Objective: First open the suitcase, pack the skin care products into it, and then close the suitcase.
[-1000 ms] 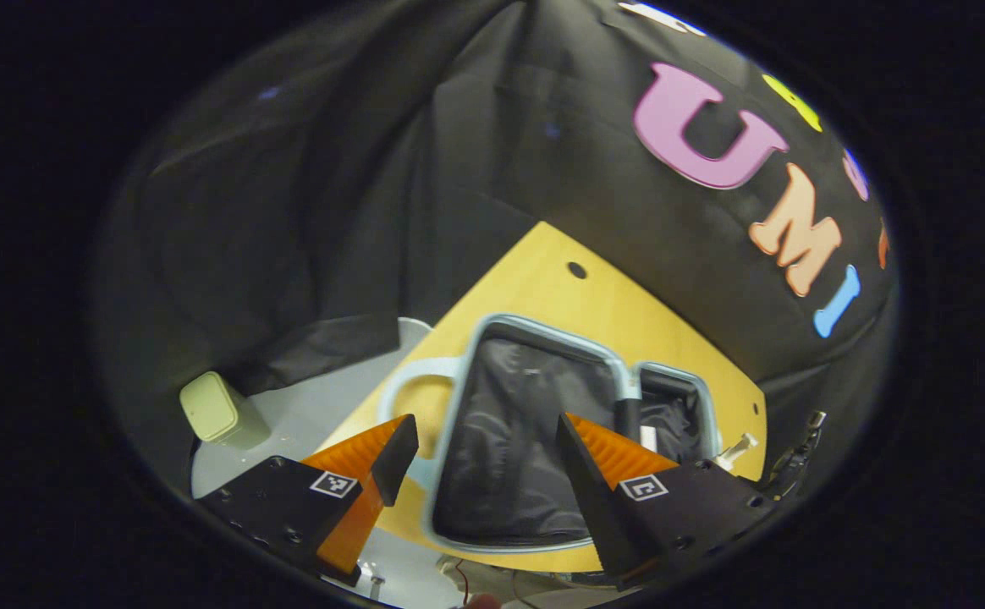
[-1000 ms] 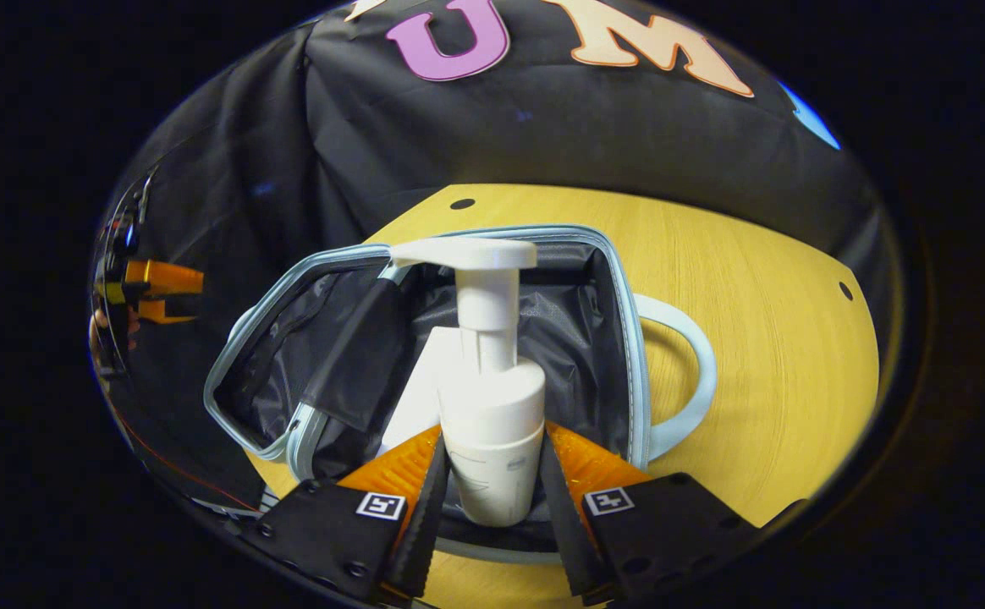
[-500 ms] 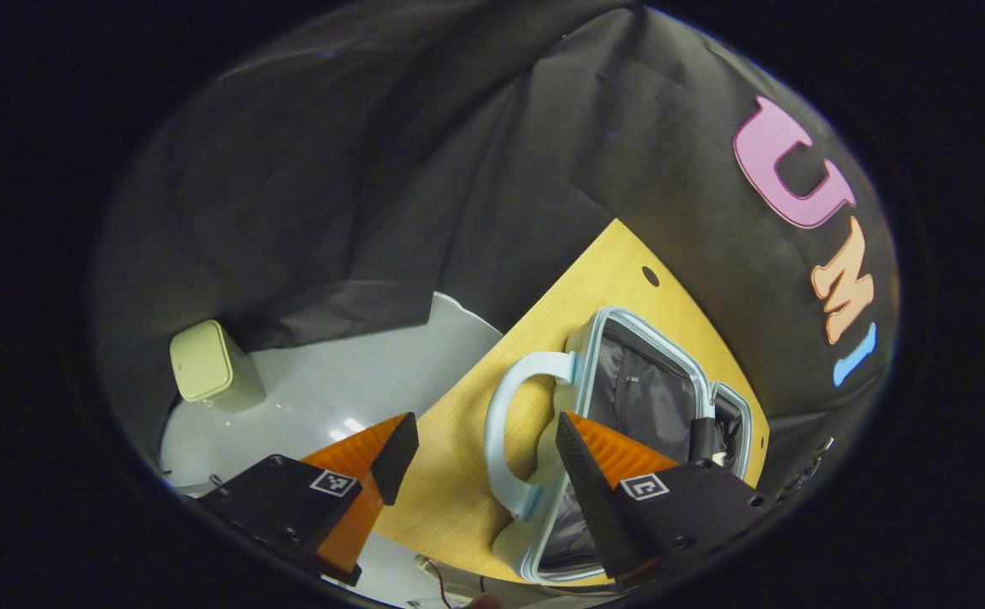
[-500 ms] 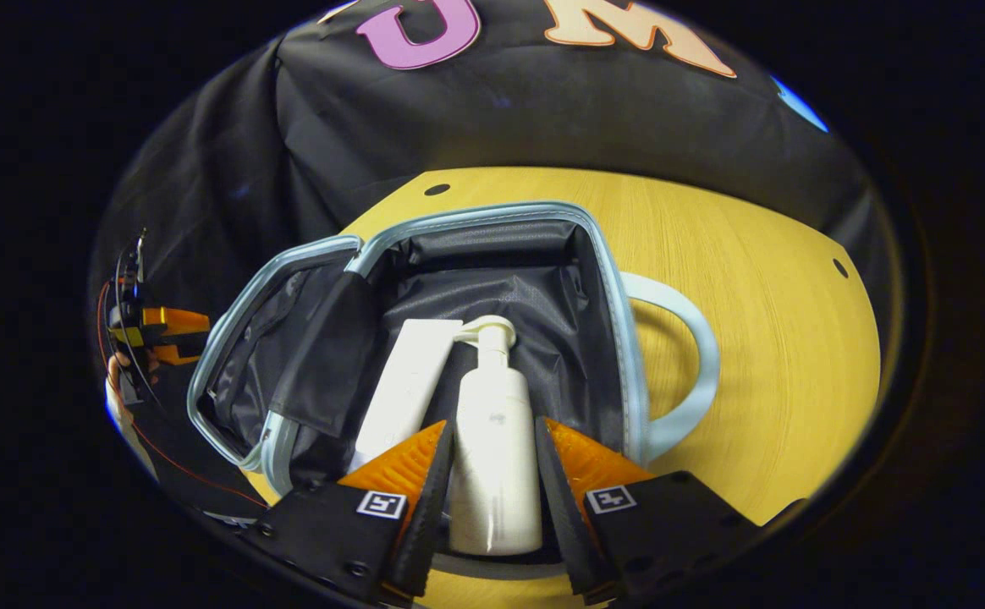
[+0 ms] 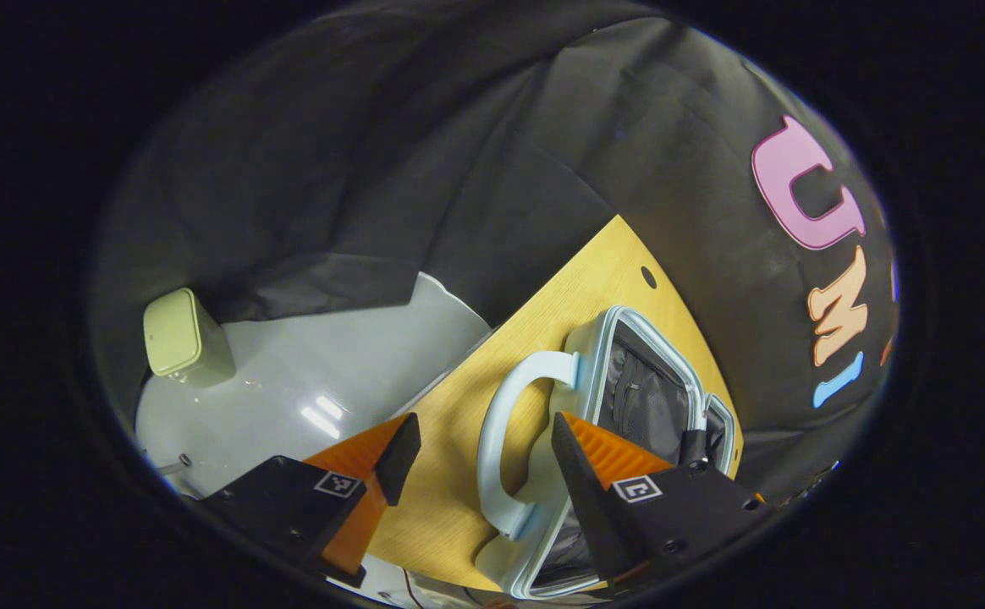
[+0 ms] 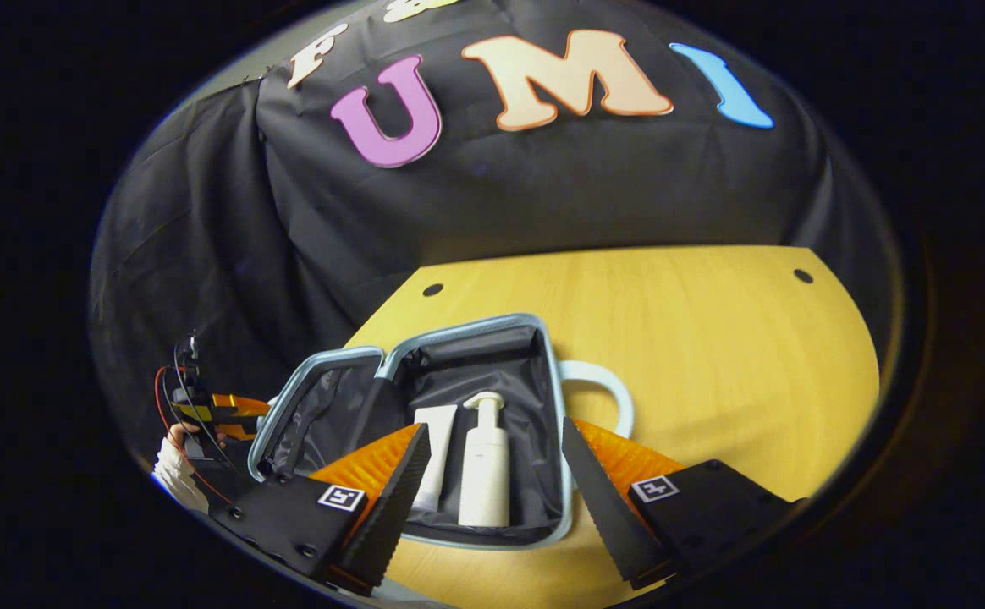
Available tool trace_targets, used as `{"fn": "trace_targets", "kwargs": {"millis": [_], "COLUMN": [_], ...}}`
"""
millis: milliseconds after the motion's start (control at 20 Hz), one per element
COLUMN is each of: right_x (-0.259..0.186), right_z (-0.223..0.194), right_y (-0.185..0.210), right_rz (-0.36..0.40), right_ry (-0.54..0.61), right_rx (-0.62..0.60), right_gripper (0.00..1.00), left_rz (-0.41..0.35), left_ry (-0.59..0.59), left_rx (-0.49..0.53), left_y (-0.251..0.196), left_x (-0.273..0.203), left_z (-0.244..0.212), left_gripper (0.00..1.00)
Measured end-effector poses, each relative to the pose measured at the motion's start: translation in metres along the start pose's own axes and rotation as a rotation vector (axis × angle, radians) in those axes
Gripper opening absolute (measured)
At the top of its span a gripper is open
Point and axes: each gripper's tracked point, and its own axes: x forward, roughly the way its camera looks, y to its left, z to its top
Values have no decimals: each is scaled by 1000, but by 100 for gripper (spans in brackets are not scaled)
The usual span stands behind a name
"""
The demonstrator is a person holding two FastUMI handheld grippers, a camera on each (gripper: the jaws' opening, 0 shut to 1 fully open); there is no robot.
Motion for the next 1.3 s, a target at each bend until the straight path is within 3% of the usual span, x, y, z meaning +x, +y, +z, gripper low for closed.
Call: {"fn": "trace_targets", "kwargs": {"millis": [100,150,300,350,400,550,650,800,850,950,1000,1050,1300], "right_x": [-25,-37,-62,-66,-69,-75,-80,-87,-90,-96,-98,-101,-121], "right_z": [11,17,29,29,27,25,25,30,32,39,40,42,49], "right_y": [-10,-15,-28,-32,-33,-35,-36,-43,-44,-48,-53,-59,-87], "right_rz": [-27,-39,-80,-92,-100,-107,-112,-130,-134,-145,-155,-165,-194], "right_ry": [-33,-49,-82,-84,-83,-87,-94,-115,-124,-142,-150,-158,-195], "right_rx": [-8,-17,-43,-46,-46,-37,-32,-24,-17,-4,-3,-4,11], "right_gripper": [98,98,94,98,94,98,94,98,94,98,94,98,98], "left_rz": [-17,-24,-28,-27,-33,-52,-61,-55,-56,-83,-101,-114,-168], "left_ry": [13,17,18,20,21,24,27,19,10,-16,-31,-41,-43], "left_rx": [-24,-29,-19,-7,7,16,14,32,47,83,100,114,210], "left_y": [-2,-3,-2,-3,-4,-13,-17,-31,-39,-65,-81,-97,-173], "left_x": [3,6,7,6,8,4,-2,-12,-19,-38,-48,-58,-95], "left_z": [-3,-3,-2,-8,-4,-1,2,9,15,25,32,37,38], "left_gripper": [83,74,26,11,8,2,2,0,0,0,0,0,0]}}
